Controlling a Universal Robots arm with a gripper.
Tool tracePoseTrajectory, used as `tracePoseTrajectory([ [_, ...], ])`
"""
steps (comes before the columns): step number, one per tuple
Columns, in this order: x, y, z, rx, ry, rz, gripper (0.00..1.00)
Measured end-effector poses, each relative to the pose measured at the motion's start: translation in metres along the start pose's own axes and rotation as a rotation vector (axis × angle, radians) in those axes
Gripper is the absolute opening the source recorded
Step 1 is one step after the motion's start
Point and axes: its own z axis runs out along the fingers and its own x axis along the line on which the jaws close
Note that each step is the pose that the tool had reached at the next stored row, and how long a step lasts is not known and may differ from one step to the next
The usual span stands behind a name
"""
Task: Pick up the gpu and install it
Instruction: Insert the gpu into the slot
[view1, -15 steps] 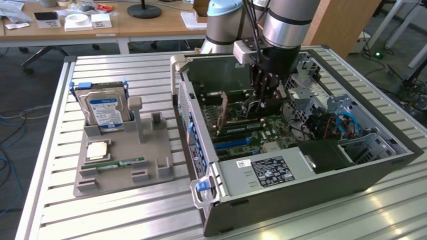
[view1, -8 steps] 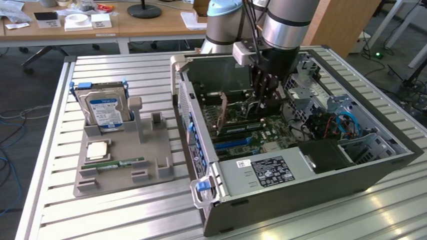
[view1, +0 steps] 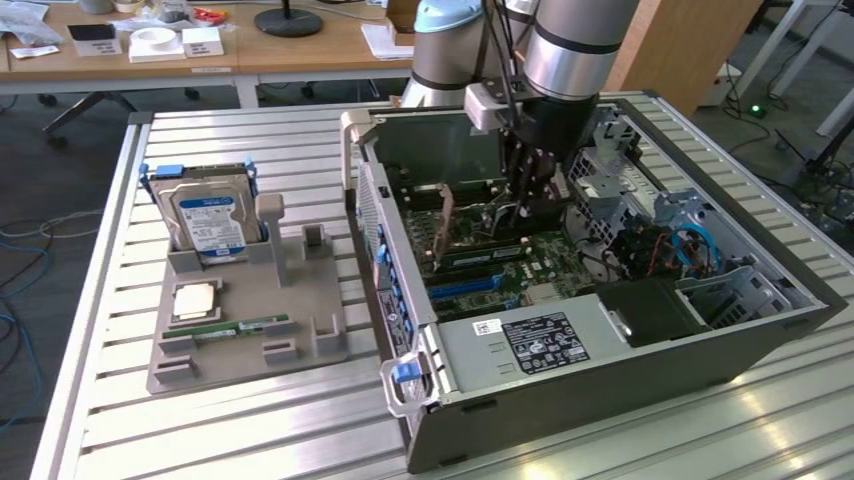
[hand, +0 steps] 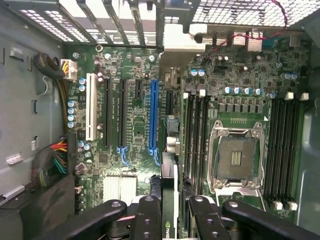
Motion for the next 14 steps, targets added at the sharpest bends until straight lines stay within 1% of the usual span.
tracePoseTrajectory([
  [3,0.0000,0.0000,0.0002,0.0002,-0.0001,0.008,0.26],
  [14,0.0000,0.0001,0.0008,0.0004,-0.0003,0.009,0.26],
])
